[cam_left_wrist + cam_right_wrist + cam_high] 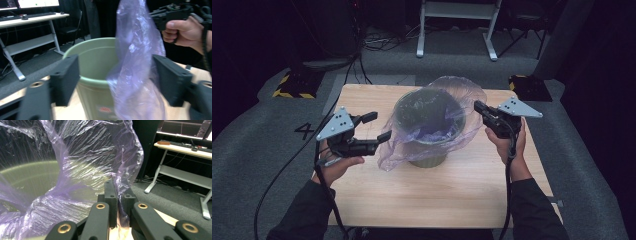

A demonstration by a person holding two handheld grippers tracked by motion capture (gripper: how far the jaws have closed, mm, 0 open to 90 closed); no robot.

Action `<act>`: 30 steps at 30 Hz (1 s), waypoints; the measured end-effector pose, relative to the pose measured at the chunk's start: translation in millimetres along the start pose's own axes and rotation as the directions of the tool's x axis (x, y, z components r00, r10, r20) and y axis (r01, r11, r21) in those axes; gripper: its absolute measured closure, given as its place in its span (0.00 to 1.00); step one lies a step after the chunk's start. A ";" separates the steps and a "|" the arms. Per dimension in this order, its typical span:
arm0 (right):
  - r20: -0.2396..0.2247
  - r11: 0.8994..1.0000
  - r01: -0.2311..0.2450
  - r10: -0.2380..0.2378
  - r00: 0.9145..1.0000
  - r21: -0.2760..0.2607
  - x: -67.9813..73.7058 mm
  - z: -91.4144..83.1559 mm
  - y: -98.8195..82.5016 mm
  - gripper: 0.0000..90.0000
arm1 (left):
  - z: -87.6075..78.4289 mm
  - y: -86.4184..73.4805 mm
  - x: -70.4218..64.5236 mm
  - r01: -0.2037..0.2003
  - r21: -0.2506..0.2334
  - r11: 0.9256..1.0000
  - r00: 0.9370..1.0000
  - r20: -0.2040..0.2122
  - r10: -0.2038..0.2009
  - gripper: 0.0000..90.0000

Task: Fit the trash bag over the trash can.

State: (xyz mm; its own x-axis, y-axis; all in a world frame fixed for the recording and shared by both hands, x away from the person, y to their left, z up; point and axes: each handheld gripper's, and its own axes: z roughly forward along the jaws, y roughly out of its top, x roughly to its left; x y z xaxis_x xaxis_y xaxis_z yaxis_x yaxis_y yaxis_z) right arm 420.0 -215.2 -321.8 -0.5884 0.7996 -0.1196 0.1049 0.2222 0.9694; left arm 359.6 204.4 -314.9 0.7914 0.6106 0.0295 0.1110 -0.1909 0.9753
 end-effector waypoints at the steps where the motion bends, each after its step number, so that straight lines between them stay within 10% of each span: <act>1: -0.003 1.000 -0.002 0.002 1.000 0.000 -0.7 1.1 -0.5 0.97 | 4.7 1.3 4.7 0.006 0.012 1.000 1.000 0.004 -0.006 0.37; 8: -0.011 1.000 -0.016 0.016 1.000 0.017 -9.6 11.3 -3.0 0.96 | 33.9 3.5 25.4 -0.067 0.062 0.996 0.998 -0.008 0.067 0.84; 11: -0.002 0.999 -0.026 0.026 1.000 0.036 -15.1 19.9 -4.6 0.96 | 44.3 2.6 37.9 -0.024 0.065 0.998 1.000 -0.010 0.025 0.99; 30: 0.015 0.967 -0.156 0.157 0.988 0.202 -43.1 80.5 -40.0 0.94 | 106.8 -35.7 90.3 0.131 0.222 0.966 0.986 -0.133 -0.104 1.00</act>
State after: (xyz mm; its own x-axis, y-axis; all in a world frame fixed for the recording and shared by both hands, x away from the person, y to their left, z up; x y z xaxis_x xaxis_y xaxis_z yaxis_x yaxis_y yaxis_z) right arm 505.7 -213.6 -372.7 -0.5523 0.8331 0.0303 0.3551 0.2022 0.9127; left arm 491.3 184.3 -370.4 0.6887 0.7238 -0.0428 0.3450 -0.2752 0.8974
